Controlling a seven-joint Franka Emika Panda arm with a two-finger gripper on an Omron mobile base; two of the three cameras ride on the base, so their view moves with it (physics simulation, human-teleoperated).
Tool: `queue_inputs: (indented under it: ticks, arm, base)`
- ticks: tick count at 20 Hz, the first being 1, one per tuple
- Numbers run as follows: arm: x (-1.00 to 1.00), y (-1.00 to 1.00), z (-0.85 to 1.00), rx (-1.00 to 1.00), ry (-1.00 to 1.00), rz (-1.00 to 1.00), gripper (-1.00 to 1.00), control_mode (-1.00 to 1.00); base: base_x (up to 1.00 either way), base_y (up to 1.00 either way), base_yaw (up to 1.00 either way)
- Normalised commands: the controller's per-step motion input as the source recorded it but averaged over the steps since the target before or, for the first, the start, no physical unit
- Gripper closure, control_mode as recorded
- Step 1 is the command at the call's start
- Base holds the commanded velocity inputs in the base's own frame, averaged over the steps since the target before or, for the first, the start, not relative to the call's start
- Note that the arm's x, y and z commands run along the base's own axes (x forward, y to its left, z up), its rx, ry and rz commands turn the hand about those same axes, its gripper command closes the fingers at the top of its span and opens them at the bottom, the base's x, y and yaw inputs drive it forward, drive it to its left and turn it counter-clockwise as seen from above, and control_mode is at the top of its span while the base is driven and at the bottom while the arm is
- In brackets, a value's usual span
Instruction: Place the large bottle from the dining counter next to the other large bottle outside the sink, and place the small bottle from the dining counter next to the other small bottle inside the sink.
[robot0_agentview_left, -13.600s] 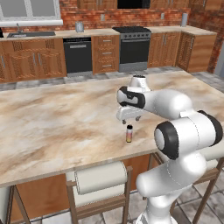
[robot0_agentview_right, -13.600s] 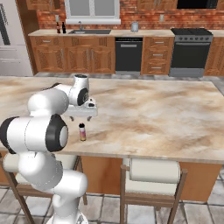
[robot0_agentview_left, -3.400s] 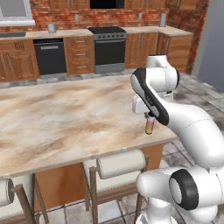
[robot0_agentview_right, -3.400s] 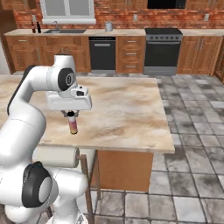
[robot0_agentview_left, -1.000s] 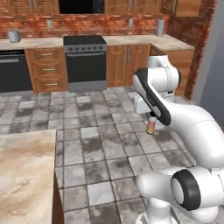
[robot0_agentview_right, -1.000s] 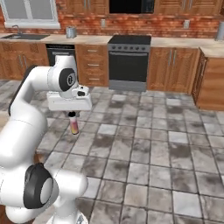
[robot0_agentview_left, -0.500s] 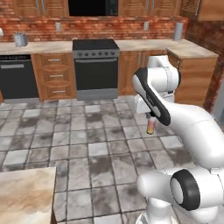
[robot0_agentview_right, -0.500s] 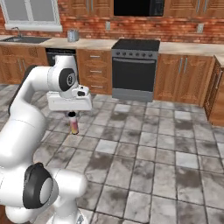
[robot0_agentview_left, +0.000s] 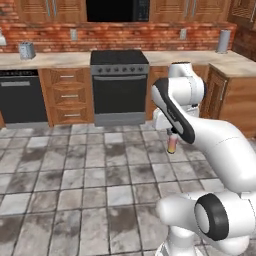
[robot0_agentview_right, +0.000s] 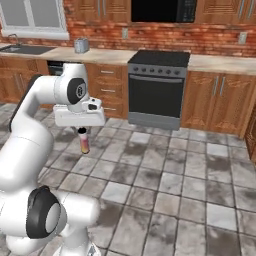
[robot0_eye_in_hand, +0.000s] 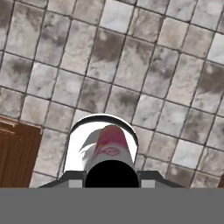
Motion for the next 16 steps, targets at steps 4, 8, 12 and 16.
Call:
queue_inputs:
  ticks: [4, 8, 12, 16]
  arm:
    - [0.00, 0.00, 0.00, 0.00, 0.00, 0.00, 1.00, 1.00]
    - [0.00, 0.00, 0.00, 0.00, 0.00, 0.00, 1.00, 1.00]
    - [0.00, 0.00, 0.00, 0.00, 0.00, 0.00, 1.00, 1.00]
    - [0.00, 0.00, 0.00, 0.00, 0.00, 0.00, 1.00, 1.00]
  base:
    - [1.00, -0.04, 0.06]
    - [1.00, 0.02, 0.00]
    - [1.00, 0.16, 0.00]
    - [1.00, 0.43, -0.02]
